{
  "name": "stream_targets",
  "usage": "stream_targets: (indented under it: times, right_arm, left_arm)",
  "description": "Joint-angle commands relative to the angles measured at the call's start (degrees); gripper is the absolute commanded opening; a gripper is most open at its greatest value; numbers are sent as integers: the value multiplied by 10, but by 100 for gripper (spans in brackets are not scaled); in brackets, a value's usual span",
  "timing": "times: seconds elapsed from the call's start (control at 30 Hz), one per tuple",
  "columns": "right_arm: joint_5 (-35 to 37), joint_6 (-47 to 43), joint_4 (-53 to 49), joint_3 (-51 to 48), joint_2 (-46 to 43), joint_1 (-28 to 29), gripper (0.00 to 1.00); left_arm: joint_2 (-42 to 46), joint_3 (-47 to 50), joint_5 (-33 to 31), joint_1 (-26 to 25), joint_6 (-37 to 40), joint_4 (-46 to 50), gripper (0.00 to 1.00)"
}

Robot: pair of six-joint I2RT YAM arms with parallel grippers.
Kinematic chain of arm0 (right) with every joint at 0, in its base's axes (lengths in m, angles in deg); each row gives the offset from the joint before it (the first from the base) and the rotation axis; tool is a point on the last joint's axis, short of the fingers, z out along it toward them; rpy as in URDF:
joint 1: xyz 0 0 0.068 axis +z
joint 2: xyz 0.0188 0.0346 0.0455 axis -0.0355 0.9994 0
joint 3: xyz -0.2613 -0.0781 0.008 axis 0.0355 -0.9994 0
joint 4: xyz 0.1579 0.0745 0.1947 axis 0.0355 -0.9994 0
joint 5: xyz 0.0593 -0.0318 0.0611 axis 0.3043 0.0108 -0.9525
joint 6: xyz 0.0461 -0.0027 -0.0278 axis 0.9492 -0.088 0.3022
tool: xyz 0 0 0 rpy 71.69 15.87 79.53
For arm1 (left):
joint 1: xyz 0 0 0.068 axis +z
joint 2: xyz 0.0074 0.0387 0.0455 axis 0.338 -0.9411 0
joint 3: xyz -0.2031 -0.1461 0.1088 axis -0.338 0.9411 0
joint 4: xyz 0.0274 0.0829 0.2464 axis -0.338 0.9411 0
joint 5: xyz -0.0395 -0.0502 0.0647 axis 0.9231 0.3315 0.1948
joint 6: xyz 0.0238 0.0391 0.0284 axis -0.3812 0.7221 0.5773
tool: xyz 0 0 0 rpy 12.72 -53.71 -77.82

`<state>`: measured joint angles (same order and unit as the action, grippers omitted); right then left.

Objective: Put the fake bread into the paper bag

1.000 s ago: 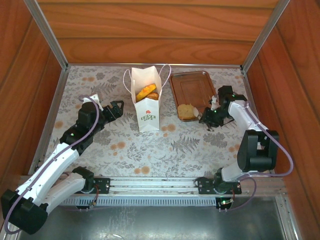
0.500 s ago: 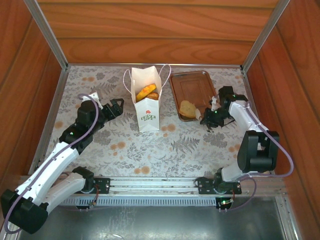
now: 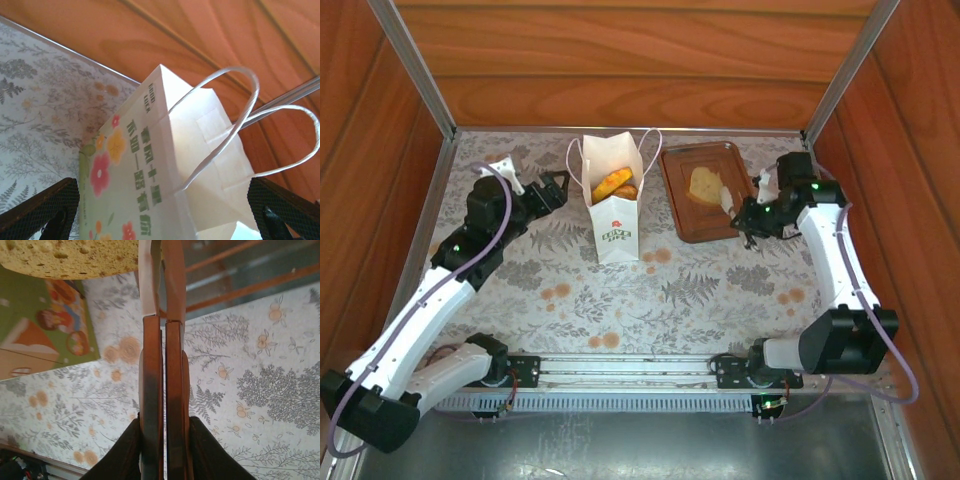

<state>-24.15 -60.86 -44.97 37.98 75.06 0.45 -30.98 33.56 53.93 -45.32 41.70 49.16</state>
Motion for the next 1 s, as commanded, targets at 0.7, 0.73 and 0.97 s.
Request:
stream_targets:
  times: [0.7, 0.73, 0.97]
  right_arm:
    - [-96, 128, -118, 395, 10, 115, 17]
    - [-92, 137, -109, 397, 14, 134, 17]
    - [-82, 178, -40, 389, 59, 246, 16]
  left_arm:
    - [-161, -193, 110, 33, 35, 71, 43]
    - [-160, -192, 111, 36, 36, 72, 38]
    - [-151, -193, 113, 57, 42, 76, 13]
